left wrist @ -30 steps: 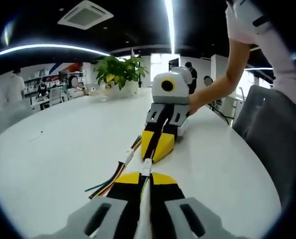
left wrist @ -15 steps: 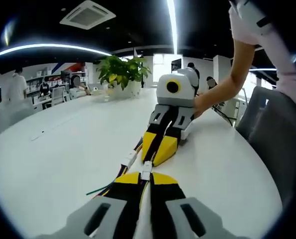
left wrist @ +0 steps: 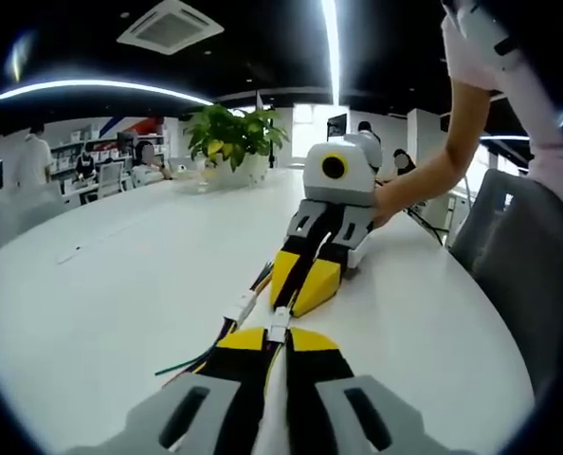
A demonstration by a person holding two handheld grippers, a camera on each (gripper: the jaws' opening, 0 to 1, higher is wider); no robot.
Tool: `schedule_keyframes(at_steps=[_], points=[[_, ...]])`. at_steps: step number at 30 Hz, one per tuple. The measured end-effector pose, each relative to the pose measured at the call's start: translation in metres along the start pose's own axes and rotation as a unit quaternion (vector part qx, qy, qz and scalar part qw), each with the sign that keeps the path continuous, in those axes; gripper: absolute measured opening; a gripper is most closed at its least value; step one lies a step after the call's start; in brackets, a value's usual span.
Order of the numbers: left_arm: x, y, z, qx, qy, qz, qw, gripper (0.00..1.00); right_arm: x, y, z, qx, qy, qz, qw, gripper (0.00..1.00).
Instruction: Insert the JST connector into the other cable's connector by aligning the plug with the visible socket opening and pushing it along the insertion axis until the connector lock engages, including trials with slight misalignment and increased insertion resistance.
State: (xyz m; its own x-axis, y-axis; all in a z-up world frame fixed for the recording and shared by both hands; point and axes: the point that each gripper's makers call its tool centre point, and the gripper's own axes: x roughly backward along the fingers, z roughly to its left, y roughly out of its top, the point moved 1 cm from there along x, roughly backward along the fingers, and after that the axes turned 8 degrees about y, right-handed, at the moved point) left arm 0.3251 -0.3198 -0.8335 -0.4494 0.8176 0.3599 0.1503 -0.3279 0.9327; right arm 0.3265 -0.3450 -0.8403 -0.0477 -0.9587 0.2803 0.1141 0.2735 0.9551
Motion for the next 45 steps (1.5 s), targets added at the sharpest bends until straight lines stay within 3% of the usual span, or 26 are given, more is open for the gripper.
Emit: schedule_keyframes(at_steps=[2, 9, 12, 16, 20, 24, 34, 41, 42, 45], points=[[0.001, 0.000, 0.002, 0.033, 0.006, 0.000, 0.9994, 0.02, 0.000, 0.000, 0.002, 0.002, 0.001, 0.003, 1.0000, 0.06], [0.001, 0.000, 0.002, 0.023, 0.013, 0.007, 0.9996, 0.06, -0.001, 0.002, 0.005, 0.004, 0.000, 0.008, 1.0000, 0.07], [0.004, 0.000, 0.005, 0.037, 0.023, 0.012, 0.9990, 0.11, 0.000, 0.003, 0.006, -0.001, -0.006, 0.010, 0.9999, 0.14], [0.012, 0.021, 0.009, 0.071, 0.027, -0.026, 0.9967, 0.11, 0.003, 0.011, 0.010, -0.002, -0.010, 0.004, 0.9999, 0.17], [0.019, 0.037, 0.014, 0.065, 0.040, -0.040, 0.9963, 0.12, 0.006, 0.023, 0.013, -0.001, -0.015, -0.002, 0.9999, 0.19], [0.026, 0.042, 0.022, 0.072, 0.063, -0.029, 0.9950, 0.22, 0.010, 0.037, 0.017, 0.000, -0.022, -0.010, 0.9997, 0.20], [0.045, 0.050, 0.005, 0.048, 0.070, -0.017, 0.9962, 0.27, 0.026, 0.061, 0.025, -0.007, -0.039, -0.027, 0.9989, 0.27], [0.058, 0.066, 0.002, 0.053, 0.100, -0.031, 0.9931, 0.37, 0.042, 0.079, 0.035, -0.020, -0.068, -0.034, 0.9969, 0.34], [0.061, 0.068, 0.004, 0.067, 0.115, -0.041, 0.9902, 0.37, 0.048, 0.079, 0.028, -0.021, -0.089, -0.032, 0.9953, 0.33], [0.069, 0.071, 0.002, 0.086, 0.127, -0.051, 0.9869, 0.37, 0.055, 0.087, 0.031, -0.023, -0.108, -0.035, 0.9932, 0.35]])
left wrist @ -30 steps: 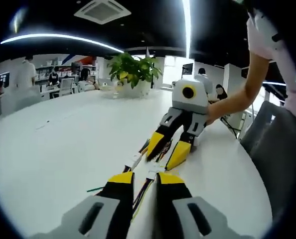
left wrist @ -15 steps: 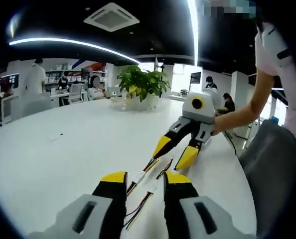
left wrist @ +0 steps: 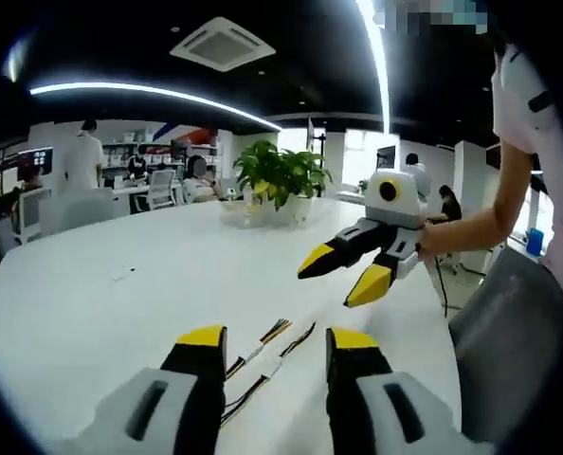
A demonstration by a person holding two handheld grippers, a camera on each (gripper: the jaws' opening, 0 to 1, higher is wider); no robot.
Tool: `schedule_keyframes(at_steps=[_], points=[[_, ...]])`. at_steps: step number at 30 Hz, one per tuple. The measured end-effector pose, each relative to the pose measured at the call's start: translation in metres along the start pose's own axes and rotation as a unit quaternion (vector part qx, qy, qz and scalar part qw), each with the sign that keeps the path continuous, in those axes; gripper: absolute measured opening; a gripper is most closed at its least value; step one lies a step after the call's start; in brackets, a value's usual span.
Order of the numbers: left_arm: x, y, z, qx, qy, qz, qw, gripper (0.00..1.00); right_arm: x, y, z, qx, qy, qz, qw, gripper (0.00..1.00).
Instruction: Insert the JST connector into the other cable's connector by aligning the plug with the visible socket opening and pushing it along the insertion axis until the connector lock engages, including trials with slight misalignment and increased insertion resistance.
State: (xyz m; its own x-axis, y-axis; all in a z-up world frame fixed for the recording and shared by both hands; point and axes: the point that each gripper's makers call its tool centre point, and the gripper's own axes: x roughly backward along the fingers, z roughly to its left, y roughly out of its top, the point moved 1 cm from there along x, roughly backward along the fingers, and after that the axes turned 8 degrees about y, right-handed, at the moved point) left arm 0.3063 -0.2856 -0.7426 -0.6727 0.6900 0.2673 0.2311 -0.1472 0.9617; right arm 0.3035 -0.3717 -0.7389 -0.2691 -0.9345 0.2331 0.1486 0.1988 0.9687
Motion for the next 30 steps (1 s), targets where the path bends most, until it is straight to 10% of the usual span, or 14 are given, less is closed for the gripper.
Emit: schedule_keyframes(at_steps=[13, 30], points=[[0.041, 0.006, -0.014, -0.034, 0.066, 0.013, 0.9972, 0.48, 0.016, -0.001, 0.027, -0.007, -0.039, 0.050, 0.9980, 0.45], [0.086, 0.008, -0.030, 0.023, 0.116, 0.003, 0.9929, 0.64, 0.044, 0.016, 0.063, -0.062, -0.088, 0.022, 0.9940, 0.51]])
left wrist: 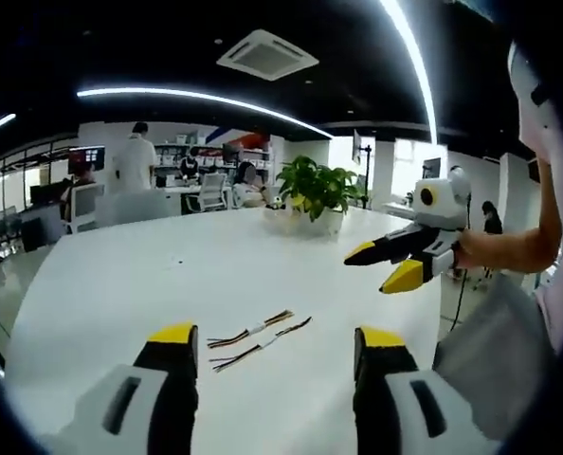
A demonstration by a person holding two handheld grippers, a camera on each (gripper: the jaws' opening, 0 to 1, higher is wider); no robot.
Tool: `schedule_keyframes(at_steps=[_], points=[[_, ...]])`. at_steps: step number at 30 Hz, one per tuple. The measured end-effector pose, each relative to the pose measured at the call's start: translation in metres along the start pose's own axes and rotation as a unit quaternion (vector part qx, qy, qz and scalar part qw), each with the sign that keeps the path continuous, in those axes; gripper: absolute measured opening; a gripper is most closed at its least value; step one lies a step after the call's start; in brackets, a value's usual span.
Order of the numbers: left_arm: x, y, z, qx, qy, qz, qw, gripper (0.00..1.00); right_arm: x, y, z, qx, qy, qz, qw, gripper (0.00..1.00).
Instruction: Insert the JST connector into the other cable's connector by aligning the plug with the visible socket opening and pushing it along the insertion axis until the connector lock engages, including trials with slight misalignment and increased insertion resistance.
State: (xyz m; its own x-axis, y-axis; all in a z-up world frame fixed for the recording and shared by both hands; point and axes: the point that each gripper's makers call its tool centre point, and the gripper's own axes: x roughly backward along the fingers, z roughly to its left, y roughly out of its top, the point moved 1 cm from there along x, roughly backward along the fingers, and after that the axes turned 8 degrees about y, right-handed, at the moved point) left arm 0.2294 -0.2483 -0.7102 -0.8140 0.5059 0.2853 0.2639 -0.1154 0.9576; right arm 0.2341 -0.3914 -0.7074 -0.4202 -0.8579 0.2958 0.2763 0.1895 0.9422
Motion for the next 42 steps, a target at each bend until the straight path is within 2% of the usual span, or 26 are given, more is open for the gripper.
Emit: schedule_keyframes(at_steps=[2, 3, 6, 10, 13, 17, 22, 26, 30, 33, 38, 40, 42], points=[[0.005, -0.004, 0.004, -0.026, 0.018, 0.009, 0.9995, 0.61, 0.006, 0.001, 0.004, -0.003, -0.005, -0.004, 1.0000, 0.51], [0.007, -0.002, 0.004, -0.037, 0.023, 0.004, 0.9991, 0.60, 0.009, 0.001, 0.007, -0.008, -0.007, -0.006, 0.9999, 0.51], [0.014, 0.000, 0.003, -0.020, 0.026, -0.002, 0.9995, 0.61, 0.017, -0.004, 0.011, -0.011, -0.017, -0.005, 0.9998, 0.51], [0.023, -0.005, 0.000, -0.019, 0.027, 0.003, 0.9995, 0.62, 0.025, -0.028, 0.009, -0.013, -0.026, 0.043, 0.9986, 0.56], [0.028, -0.015, -0.004, -0.018, 0.021, 0.017, 0.9995, 0.65, 0.027, -0.034, 0.012, -0.017, -0.029, 0.057, 0.9978, 0.61], [0.033, -0.027, -0.009, 0.005, 0.020, 0.028, 0.9994, 0.69, 0.029, -0.036, 0.018, -0.016, -0.026, 0.055, 0.9980, 0.61], [0.038, -0.029, -0.015, 0.023, 0.024, 0.027, 0.9991, 0.71, 0.032, -0.040, 0.025, -0.021, -0.020, 0.057, 0.9979, 0.62], [0.041, -0.025, -0.018, 0.019, 0.021, 0.023, 0.9993, 0.68, 0.039, -0.044, 0.022, -0.018, -0.033, 0.060, 0.9975, 0.62], [0.043, -0.015, -0.020, 0.022, 0.020, 0.006, 0.9995, 0.66, 0.046, -0.045, 0.021, -0.027, -0.037, 0.053, 0.9975, 0.61], [0.045, -0.012, -0.019, 0.024, 0.024, 0.003, 0.9994, 0.67, 0.049, -0.045, 0.022, -0.028, -0.033, 0.049, 0.9979, 0.55], [0.051, -0.014, -0.018, 0.014, 0.038, 0.010, 0.9991, 0.68, 0.049, -0.045, 0.023, -0.027, -0.034, 0.050, 0.9978, 0.56], [0.055, -0.017, -0.011, -0.007, 0.065, 0.015, 0.9977, 0.66, 0.049, -0.044, 0.025, -0.029, -0.034, 0.048, 0.9979, 0.58], [0.057, -0.019, -0.012, -0.004, 0.064, 0.016, 0.9978, 0.68, 0.049, -0.042, 0.027, -0.028, -0.038, 0.042, 0.9980, 0.62]])
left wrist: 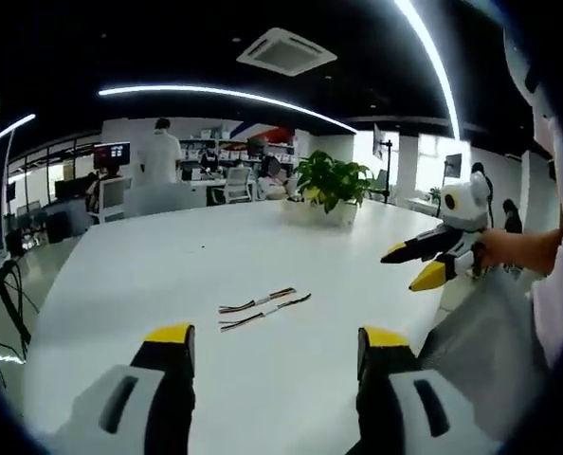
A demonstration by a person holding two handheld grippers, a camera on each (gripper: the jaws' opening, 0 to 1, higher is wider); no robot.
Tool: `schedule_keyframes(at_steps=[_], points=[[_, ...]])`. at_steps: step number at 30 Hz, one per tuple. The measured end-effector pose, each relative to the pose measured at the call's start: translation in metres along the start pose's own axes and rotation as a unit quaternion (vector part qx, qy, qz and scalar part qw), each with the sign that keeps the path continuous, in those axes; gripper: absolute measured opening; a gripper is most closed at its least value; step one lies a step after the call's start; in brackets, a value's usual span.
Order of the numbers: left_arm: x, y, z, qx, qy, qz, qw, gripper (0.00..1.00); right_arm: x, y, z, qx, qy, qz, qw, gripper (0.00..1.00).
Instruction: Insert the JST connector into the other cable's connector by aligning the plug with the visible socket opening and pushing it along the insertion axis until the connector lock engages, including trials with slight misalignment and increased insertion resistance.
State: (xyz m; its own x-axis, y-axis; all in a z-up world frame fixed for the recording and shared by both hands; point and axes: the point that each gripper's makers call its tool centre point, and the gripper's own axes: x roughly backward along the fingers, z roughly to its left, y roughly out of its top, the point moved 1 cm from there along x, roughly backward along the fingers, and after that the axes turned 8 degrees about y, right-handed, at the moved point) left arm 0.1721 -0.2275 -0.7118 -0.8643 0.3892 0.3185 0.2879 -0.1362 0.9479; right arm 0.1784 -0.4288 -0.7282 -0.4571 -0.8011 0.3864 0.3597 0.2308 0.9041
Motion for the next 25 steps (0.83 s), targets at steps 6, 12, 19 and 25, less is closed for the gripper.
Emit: schedule_keyframes(at_steps=[6, 12, 19, 25], points=[[0.004, -0.008, 0.006, 0.043, 0.025, 0.003, 0.9988, 0.72, 0.004, -0.007, -0.004, -0.040, -0.014, 0.017, 0.9990, 0.68], [0.004, -0.018, 0.006, 0.043, 0.025, 0.023, 0.9985, 0.77, 0.004, -0.014, -0.003, -0.053, -0.024, 0.028, 0.9979, 0.69], [0.000, -0.032, 0.001, 0.035, 0.018, 0.060, 0.9974, 0.77, 0.005, -0.016, -0.010, -0.060, -0.041, 0.031, 0.9969, 0.70], [0.000, -0.036, -0.002, 0.027, 0.014, 0.070, 0.9971, 0.78, 0.006, -0.018, -0.013, -0.069, -0.047, 0.029, 0.9961, 0.70]])
